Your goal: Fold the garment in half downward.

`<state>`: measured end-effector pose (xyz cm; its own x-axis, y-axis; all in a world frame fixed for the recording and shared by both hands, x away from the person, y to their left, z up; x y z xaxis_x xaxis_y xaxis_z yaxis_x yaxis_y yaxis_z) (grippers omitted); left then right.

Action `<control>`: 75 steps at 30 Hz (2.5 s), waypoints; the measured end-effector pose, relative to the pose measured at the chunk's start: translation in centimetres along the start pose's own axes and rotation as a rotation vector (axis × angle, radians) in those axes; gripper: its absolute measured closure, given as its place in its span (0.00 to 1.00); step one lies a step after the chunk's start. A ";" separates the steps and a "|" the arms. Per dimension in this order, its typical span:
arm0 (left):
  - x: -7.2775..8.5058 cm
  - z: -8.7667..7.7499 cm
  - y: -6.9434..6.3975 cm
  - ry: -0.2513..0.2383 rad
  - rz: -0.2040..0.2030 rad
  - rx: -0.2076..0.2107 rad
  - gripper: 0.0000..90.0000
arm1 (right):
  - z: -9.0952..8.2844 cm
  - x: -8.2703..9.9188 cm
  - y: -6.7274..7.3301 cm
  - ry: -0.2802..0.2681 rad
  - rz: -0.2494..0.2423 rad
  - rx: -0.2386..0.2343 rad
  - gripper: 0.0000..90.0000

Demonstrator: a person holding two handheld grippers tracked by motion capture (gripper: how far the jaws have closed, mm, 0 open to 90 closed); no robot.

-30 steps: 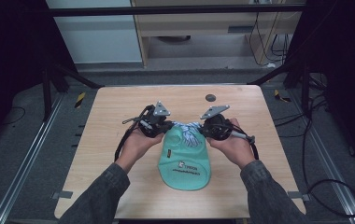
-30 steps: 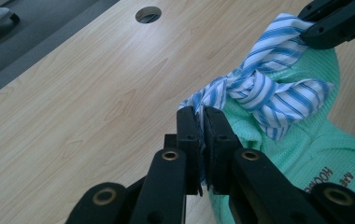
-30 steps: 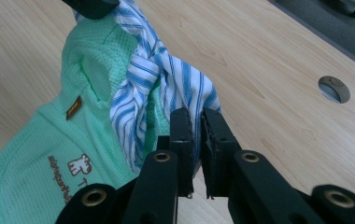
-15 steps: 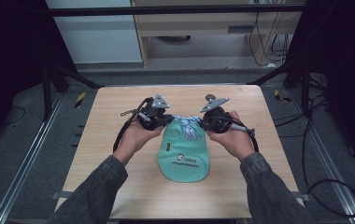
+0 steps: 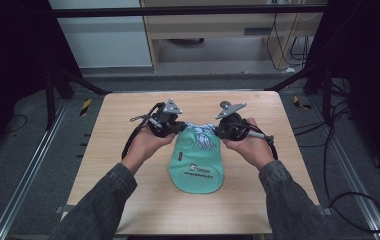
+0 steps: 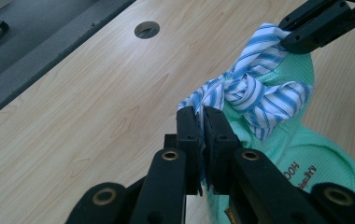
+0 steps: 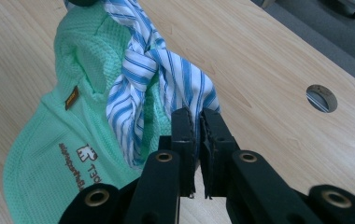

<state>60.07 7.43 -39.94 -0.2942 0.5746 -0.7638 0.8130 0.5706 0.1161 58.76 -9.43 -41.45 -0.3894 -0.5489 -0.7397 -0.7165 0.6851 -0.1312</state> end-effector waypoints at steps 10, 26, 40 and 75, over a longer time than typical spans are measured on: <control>-0.4 -0.1 0.9 0.005 -0.004 -0.016 0.96 | 0.3 -0.9 -0.8 -0.024 -0.003 0.013 0.94; -1.4 -0.7 1.5 -0.012 0.012 -0.042 0.96 | 0.0 -1.6 -0.9 -0.074 -0.029 0.035 0.94; -1.7 -0.5 2.2 -0.028 0.006 -0.054 0.96 | 0.1 -2.4 -1.5 -0.076 -0.025 0.059 0.94; 2.9 1.8 0.0 -0.011 0.114 -0.143 0.95 | 3.3 1.9 0.4 -0.061 -0.084 0.098 0.94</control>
<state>60.14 8.07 -43.33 -0.1983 0.6339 -0.7475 0.7605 0.5806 0.2907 59.64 -8.65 -45.10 -0.2919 -0.5783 -0.7618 -0.6842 0.6828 -0.2561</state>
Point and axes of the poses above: each handheld gripper's, and its own axes: z roughly forward along the jaws, x roughly out of its underside, y roughly to its left, the point moved 7 cm from there along z, roughly forward along the jaws, and after that the axes turned 3 degrees about -y, right-handed, at the moved point
